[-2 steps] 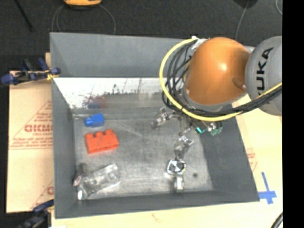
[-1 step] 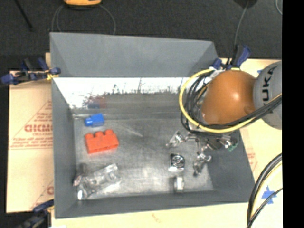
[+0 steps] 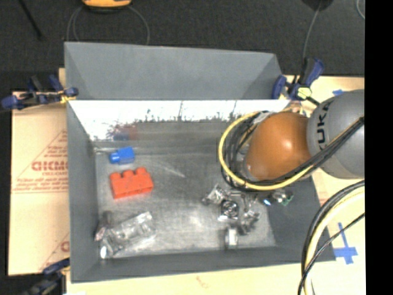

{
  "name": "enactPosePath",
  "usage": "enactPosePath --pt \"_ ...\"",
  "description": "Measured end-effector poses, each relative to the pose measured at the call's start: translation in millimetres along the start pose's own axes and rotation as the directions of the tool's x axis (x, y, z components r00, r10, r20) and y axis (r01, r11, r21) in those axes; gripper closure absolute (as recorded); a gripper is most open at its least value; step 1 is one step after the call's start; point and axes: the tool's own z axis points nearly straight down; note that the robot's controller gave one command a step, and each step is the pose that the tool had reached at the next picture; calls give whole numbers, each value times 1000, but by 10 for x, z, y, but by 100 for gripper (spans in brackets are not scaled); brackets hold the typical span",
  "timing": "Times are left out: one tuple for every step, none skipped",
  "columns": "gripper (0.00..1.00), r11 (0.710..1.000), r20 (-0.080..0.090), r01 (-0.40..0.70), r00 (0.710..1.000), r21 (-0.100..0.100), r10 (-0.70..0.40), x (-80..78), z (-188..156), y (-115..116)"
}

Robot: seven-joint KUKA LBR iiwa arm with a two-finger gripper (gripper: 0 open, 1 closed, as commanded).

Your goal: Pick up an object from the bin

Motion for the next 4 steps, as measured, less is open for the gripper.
enactPosePath --pt "100 1000 0 -1 1000 3 1 -3 -27 -15" --pt "100 1000 -2 -19 1000 4 19 -66 -746 -47" --pt "100 993 -3 118 993 -1 -118 -201 -1061 81" --pt "0 993 -3 116 993 -4 -116 -204 -1053 90"
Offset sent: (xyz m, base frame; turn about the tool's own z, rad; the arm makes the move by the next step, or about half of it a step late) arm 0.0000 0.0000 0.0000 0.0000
